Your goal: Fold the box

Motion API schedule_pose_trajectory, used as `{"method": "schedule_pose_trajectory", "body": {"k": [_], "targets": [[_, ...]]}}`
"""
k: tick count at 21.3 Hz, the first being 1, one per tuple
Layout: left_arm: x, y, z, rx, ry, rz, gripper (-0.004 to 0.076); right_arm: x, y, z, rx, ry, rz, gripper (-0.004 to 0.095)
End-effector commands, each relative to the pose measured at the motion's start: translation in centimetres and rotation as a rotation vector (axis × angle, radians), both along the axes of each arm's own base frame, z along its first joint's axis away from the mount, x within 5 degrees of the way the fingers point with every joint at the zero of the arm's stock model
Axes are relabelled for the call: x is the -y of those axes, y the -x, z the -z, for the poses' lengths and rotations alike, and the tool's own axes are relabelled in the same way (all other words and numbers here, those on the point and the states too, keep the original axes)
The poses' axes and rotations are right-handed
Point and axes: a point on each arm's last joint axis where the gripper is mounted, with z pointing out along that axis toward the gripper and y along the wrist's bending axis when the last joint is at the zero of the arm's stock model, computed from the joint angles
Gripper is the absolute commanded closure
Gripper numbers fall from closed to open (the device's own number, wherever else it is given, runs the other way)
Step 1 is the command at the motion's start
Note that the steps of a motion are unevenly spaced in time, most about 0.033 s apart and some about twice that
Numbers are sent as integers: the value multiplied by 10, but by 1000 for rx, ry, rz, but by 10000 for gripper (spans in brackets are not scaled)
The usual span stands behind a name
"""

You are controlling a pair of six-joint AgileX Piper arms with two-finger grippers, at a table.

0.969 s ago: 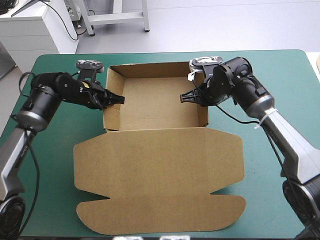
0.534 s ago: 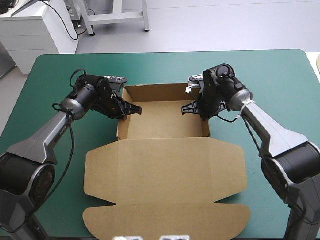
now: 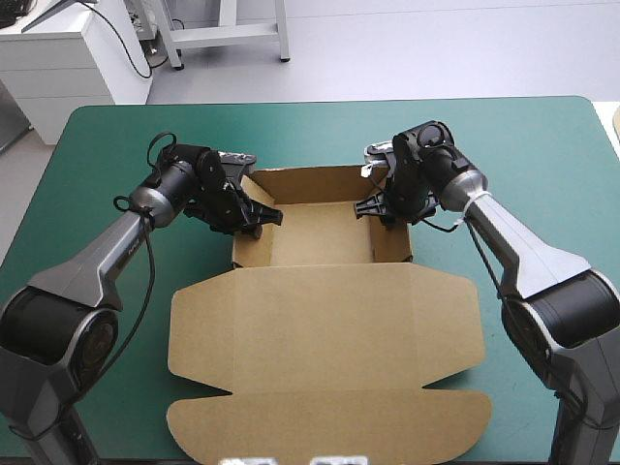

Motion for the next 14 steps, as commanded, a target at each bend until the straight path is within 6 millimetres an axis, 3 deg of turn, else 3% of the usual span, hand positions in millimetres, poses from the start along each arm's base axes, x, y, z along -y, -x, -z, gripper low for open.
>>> {"method": "schedule_pose_trajectory", "body": {"k": [1,4,10,12,14], "targets": [[5,4,-38,90,62,10,258,9,2,-45,147,27,-13,405],[4,4,-57,103,52,25,255,11,0,-60,203,30,-12,409],[-11,11,-120,237,-49,32,274,7,2,-60,188,-9,-13,417],[-17,20,-143,312,-53,22,330,6,2,-59,179,-25,-14,417],[-27,34,-164,378,-69,10,442,5,3,-59,176,-33,-15,417]]}}
